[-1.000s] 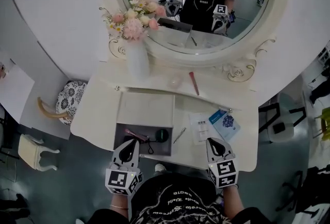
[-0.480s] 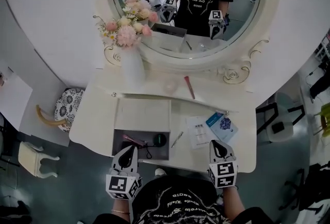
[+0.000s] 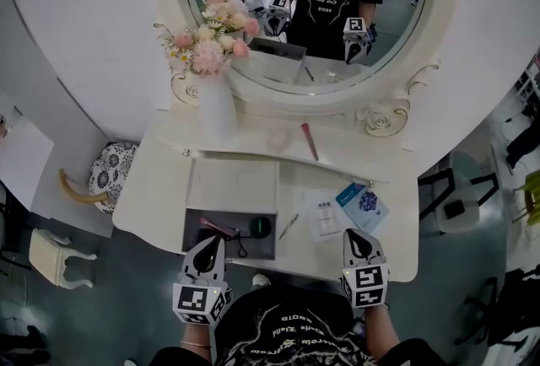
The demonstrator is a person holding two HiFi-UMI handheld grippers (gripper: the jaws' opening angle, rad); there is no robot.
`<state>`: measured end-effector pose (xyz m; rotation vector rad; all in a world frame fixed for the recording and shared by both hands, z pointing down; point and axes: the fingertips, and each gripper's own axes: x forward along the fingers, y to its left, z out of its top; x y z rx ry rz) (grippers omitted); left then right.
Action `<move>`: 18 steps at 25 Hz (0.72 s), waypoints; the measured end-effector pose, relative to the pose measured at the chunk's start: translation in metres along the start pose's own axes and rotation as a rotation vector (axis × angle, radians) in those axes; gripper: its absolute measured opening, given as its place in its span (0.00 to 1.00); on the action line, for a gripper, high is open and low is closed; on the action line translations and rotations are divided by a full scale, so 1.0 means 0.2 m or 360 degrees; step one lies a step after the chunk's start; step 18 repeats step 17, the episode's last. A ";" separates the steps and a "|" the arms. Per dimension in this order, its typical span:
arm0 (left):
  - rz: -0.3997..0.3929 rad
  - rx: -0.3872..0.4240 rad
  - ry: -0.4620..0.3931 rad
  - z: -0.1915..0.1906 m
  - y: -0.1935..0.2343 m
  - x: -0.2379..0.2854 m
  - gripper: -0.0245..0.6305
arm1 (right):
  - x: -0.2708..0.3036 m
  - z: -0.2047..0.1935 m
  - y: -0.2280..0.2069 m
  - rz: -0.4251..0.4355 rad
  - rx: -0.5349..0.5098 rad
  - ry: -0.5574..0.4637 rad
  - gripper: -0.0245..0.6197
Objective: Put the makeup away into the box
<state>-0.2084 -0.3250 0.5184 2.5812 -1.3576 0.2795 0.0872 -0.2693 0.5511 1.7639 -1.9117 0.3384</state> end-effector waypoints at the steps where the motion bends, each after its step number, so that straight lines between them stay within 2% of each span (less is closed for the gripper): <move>1: 0.0000 0.0004 0.0004 0.00 0.00 0.00 0.07 | 0.00 0.00 0.00 0.0002 0.0003 -0.0002 0.05; 18: 0.0009 0.0020 0.0013 -0.02 -0.02 -0.04 0.07 | 0.00 -0.02 0.02 0.0054 -0.0009 -0.0004 0.05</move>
